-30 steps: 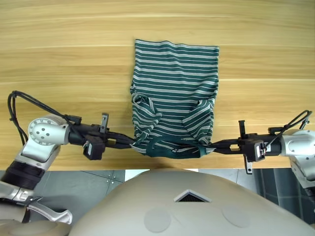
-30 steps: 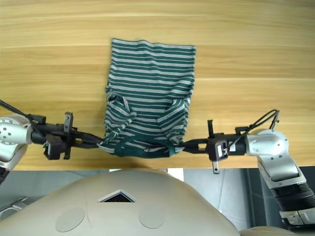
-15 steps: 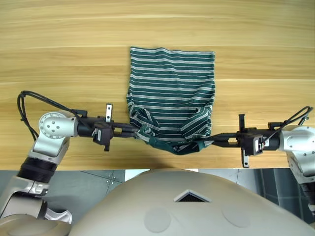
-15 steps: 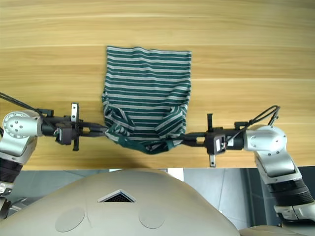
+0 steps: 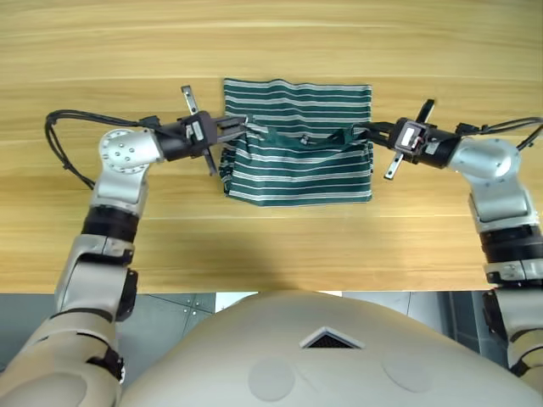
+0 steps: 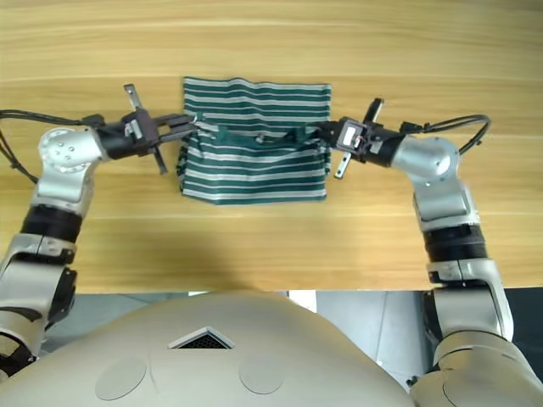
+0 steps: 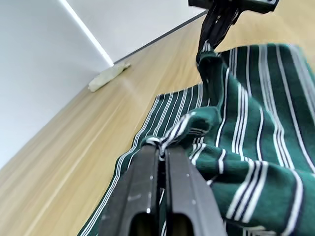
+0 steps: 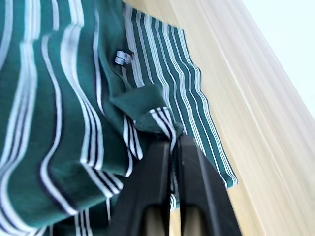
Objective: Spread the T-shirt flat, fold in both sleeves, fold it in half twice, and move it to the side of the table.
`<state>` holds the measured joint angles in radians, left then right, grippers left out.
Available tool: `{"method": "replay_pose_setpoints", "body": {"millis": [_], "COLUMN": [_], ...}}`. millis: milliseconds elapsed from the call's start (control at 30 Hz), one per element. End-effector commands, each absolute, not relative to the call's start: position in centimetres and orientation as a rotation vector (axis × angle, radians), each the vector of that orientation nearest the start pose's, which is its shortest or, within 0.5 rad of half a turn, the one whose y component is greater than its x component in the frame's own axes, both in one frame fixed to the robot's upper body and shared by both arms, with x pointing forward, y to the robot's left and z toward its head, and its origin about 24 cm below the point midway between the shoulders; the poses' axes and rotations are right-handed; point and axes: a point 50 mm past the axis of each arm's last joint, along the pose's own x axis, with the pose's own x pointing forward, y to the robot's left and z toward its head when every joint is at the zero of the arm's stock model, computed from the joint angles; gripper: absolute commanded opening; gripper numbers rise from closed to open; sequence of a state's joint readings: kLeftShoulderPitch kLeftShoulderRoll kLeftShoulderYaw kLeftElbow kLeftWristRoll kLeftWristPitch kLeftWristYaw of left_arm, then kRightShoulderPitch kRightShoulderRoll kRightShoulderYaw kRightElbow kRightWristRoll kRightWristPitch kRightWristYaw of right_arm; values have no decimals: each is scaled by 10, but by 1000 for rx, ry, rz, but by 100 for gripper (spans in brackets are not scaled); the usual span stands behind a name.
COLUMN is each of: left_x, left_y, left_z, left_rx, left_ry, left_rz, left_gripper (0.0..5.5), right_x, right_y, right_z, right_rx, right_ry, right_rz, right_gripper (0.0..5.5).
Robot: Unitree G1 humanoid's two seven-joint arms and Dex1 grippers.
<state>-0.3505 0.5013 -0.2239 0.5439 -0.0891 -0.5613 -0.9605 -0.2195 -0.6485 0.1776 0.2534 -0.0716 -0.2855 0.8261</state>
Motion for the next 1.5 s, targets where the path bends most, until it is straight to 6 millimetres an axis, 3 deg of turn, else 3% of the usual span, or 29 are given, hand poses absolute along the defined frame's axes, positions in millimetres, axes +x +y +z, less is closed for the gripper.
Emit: {"method": "replay_pose_setpoints", "body": {"millis": [33, 200, 400, 667, 867, 1100, 1300, 1500], "left_x": [313, 340, 356, 361, 360, 365, 367, 382], "left_y": [172, 169, 174, 168, 156, 152, 153, 150], "left_z": [50, 60, 65, 40, 24, 24, 25, 49], "left_rx": [605, 576, 560, 605, 595, 539, 407, 201], "left_ry": [-37, -42, 10, 212, 316, 362, 419, 378], "left_rz": [-1024, -907, -795, -671, -596, -507, -479, -412], "left_gripper": [0, 0, 0, 0, 0, 0, 96, 178], "right_x": [294, 315, 333, 356, 355, 351, 362, 375], "right_y": [-207, -210, -210, -186, -175, -173, -180, -183], "right_z": [63, 71, 73, 48, 27, 14, 28, 50], "right_rx": [-805, -762, -735, -728, -742, -680, -489, -197], "right_ry": [116, 81, 84, 213, 309, 384, 352, 258], "right_rz": [877, 787, 739, 691, 678, 641, 503, 353], "right_gripper": [0, 0, 0, 0, 0, 0, 120, 212]}}
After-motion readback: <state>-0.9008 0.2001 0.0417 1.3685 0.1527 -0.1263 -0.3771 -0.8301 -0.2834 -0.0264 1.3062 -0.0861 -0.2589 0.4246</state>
